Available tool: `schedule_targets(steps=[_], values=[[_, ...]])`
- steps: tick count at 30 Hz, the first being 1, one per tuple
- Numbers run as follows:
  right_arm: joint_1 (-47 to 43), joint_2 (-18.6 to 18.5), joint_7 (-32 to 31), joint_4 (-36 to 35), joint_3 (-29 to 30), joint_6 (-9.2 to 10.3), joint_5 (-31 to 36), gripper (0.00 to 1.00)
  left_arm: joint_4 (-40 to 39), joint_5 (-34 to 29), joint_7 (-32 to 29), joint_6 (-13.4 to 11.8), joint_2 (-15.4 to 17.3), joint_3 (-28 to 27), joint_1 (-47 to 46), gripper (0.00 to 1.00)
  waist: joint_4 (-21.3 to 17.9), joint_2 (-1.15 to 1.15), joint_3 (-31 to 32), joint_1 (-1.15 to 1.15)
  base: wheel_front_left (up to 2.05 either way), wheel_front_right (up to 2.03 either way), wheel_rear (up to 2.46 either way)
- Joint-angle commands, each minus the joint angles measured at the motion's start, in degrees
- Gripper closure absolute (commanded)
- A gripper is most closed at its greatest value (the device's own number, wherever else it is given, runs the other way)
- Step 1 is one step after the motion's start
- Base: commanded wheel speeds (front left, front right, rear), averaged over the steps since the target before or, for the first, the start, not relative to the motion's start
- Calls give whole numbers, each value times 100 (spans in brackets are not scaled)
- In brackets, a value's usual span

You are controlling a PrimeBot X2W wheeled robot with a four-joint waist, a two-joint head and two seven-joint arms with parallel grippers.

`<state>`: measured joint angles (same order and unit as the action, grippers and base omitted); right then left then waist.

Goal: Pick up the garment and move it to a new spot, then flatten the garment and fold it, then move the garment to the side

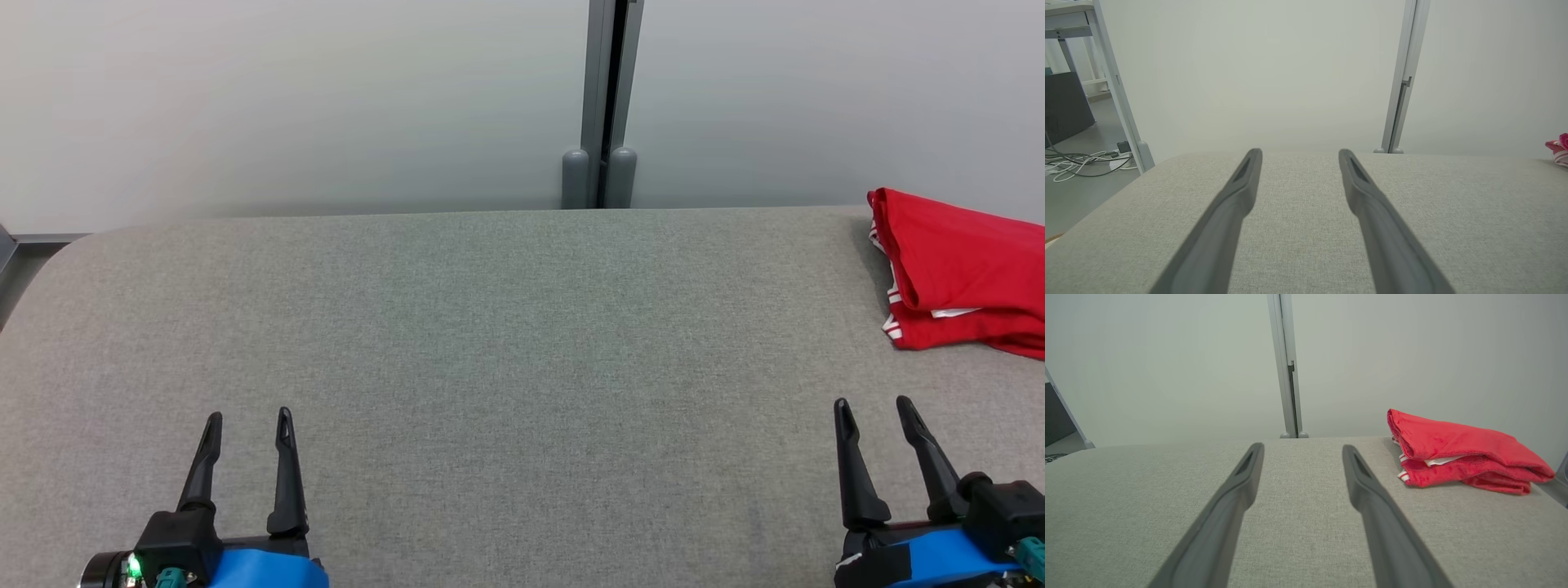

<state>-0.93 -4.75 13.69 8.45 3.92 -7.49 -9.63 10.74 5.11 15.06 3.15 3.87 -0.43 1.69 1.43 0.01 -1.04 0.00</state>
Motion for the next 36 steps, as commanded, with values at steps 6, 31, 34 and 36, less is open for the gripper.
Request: schedule_targets(steps=[6,31,34,36], values=[[-139,57,-55,-45,-39,-1,53,0,102,25,12,52,10,-21,-45,0,-23,-1,47,0,0,0,0],[-30,87,-248,244,-117,0,-500,100,484,591,-225,98,-58,-159,-18,100,-64,-1,98,0,0,0,0],[1,91,-324,253,-100,0,-836,100,469,947,-305,112,-60,-173,-49,100,-66,-1,97,0,0,0,0],[21,94,-372,258,-91,0,-1050,100,455,1174,-351,122,-61,-178,-65,100,-67,-1,97,0,0,0,0]])
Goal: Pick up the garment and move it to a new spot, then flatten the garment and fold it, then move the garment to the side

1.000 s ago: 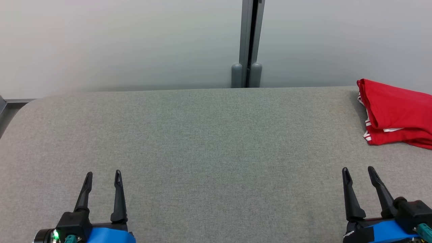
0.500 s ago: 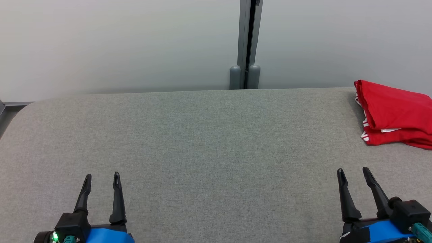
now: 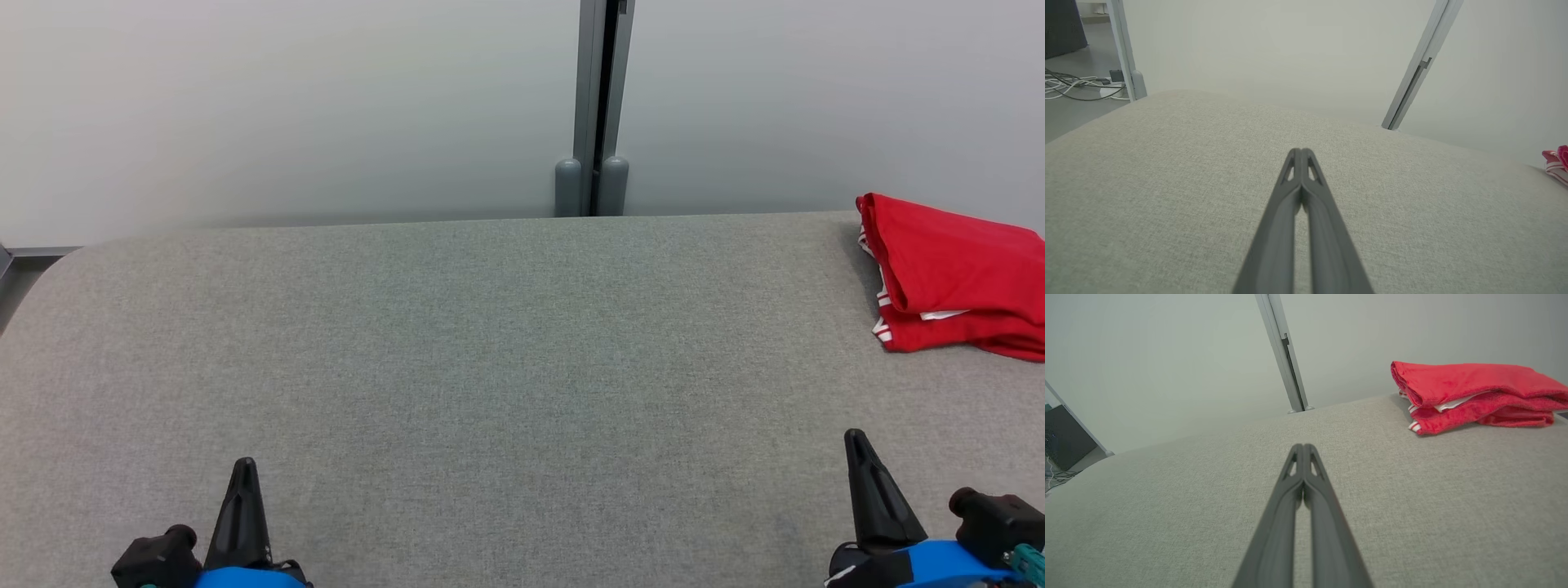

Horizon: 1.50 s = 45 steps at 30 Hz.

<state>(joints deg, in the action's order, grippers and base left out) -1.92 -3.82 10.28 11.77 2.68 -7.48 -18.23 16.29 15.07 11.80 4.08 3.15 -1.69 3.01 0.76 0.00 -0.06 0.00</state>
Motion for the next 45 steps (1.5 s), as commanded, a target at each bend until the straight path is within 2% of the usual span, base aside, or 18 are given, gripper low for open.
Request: schedule_targets(steps=[1,21,45], values=[[131,2,-54,-71,38,-1,-296,100,-106,291,-49,34,11,-55,-206,100,-1,0,-1,0,0,0,0],[316,25,-464,-8,122,-1,-2104,100,-167,2184,-481,112,3,-144,-387,100,-14,0,-3,0,0,0,0],[508,49,-895,71,222,-2,-3976,100,-195,4135,-962,202,-7,-269,-598,100,-30,0,-5,0,0,0,0]])
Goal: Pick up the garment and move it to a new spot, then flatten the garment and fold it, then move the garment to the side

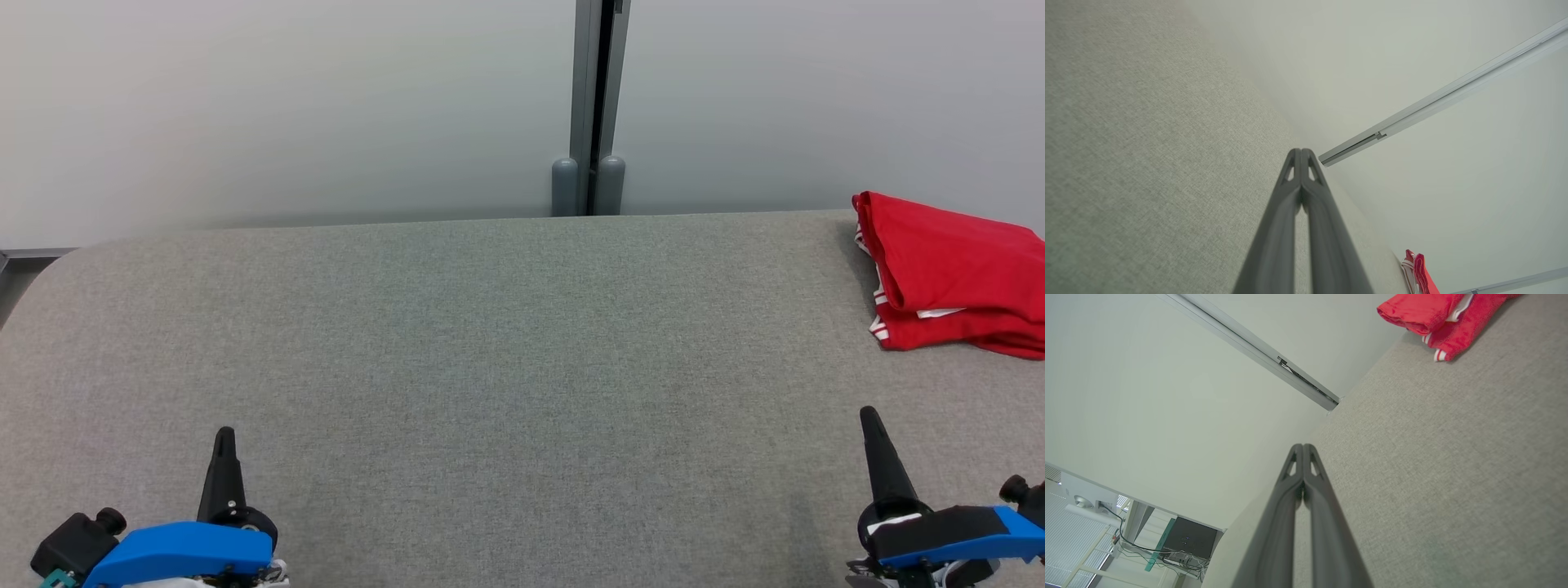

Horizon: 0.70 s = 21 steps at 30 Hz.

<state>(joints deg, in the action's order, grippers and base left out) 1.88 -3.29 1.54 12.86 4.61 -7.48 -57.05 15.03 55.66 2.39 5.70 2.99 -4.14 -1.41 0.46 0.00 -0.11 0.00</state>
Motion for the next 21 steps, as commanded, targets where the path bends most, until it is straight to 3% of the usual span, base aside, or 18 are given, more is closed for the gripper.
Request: schedule_targets(steps=[1,21], values=[[137,-4,-40,-36,32,-2,-161,100,-71,144,-37,43,8,-27,-165,100,-1,0,0,0,0,0,0],[259,14,-313,15,91,-2,-1348,100,-87,1385,-341,98,1,-111,-301,100,-14,0,-2,0,0,0,0]])
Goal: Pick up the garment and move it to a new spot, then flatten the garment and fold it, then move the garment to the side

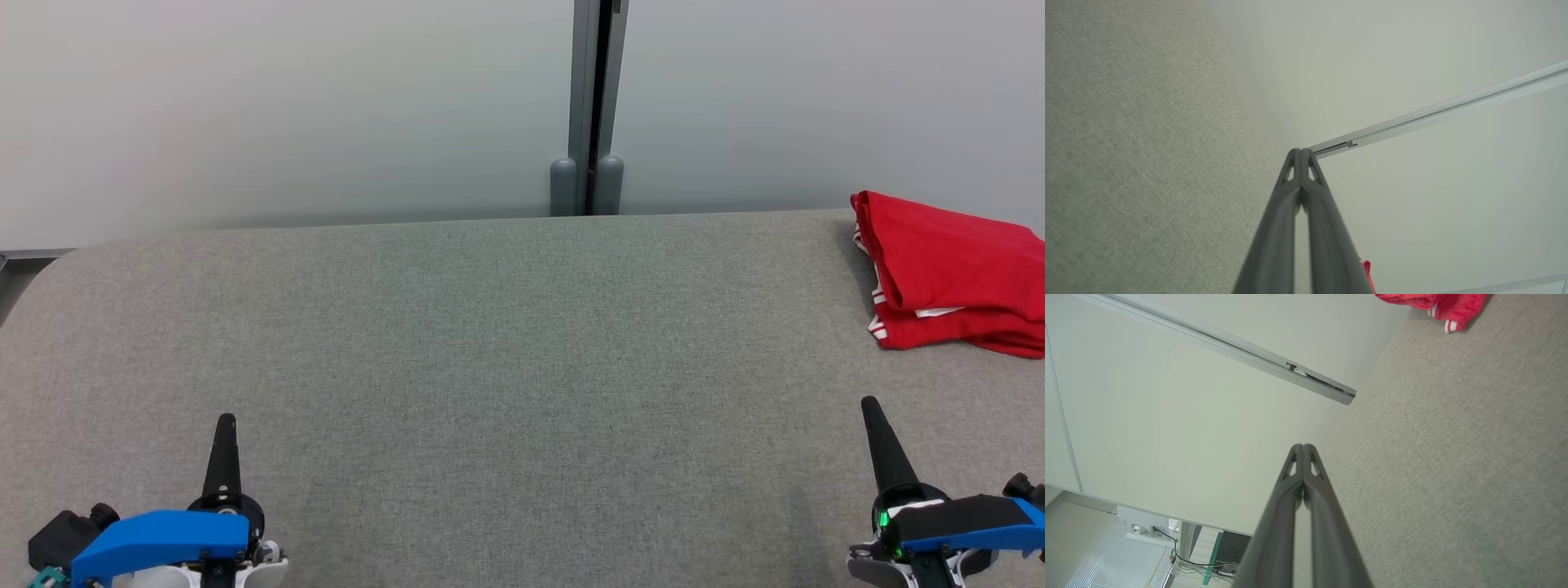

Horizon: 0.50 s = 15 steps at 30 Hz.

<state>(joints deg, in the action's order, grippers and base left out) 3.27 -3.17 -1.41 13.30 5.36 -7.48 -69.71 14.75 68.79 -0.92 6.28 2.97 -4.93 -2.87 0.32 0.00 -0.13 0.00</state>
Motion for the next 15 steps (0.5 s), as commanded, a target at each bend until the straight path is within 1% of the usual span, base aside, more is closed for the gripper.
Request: schedule_targets(steps=[1,15], values=[[126,3,-34,-26,19,-2,-135,100,-60,130,-28,43,3,-36,-161,100,-1,0,0,0,0,0,0],[187,13,-195,7,55,-2,-848,100,-68,875,-212,76,-2,-88,-230,100,-10,0,-1,0,0,0,0]])
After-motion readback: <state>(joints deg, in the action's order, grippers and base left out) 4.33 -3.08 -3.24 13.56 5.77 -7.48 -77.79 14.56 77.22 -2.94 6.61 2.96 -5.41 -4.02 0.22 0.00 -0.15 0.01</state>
